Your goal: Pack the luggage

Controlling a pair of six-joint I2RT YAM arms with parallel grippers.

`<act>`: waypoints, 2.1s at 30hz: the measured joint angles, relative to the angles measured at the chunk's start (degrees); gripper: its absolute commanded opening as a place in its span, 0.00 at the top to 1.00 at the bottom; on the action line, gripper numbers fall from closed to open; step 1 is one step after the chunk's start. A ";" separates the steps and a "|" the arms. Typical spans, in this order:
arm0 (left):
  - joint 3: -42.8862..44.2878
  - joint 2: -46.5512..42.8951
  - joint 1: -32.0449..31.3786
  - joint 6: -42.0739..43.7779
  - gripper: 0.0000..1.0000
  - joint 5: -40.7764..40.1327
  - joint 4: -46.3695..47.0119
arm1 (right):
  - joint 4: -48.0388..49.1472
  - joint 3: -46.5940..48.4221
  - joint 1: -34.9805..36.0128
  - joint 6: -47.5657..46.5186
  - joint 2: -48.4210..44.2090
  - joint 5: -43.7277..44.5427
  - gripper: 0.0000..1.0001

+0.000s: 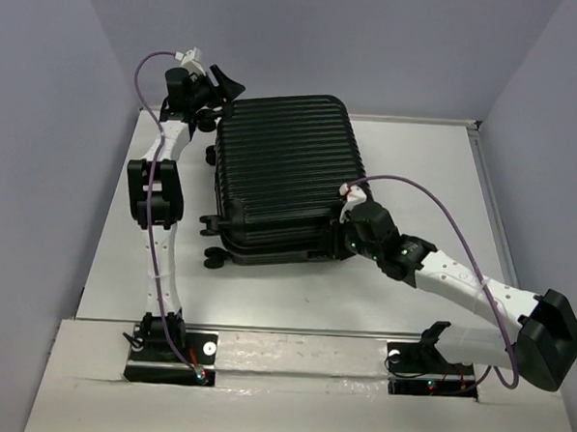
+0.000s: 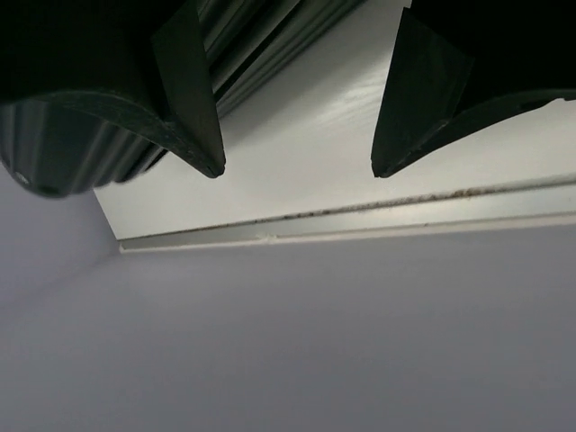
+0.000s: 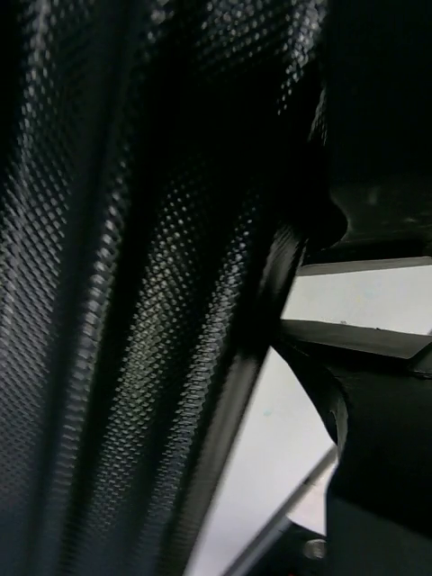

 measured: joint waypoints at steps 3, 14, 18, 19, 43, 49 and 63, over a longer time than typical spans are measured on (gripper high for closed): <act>-15.30 -9.22 1.51 0.79 0.24 -0.61 4.26 | 0.04 0.20 -4.63 0.44 -0.13 1.42 0.68; -57.00 -39.26 -4.20 4.44 0.28 -12.13 20.96 | -4.66 0.98 -20.85 -0.68 0.72 1.46 0.65; -71.36 -49.96 -5.86 3.78 0.30 -20.28 24.79 | -4.81 4.48 -25.49 -1.44 5.31 1.79 0.63; -75.43 -53.90 -6.10 2.93 0.31 -22.29 25.18 | -4.70 5.68 -26.03 -1.62 6.91 1.53 0.62; -82.25 -93.18 -15.28 -2.19 0.11 -32.72 -9.66 | -5.92 15.82 -42.80 -1.09 12.28 -9.09 0.52; -70.18 -82.93 -6.40 -2.71 0.20 -33.48 -9.35 | -5.73 18.12 -43.47 2.89 23.34 -13.33 0.53; -91.49 -69.13 0.59 -13.33 0.76 -27.15 -2.08 | -3.52 31.34 -41.72 4.07 39.41 -17.70 0.54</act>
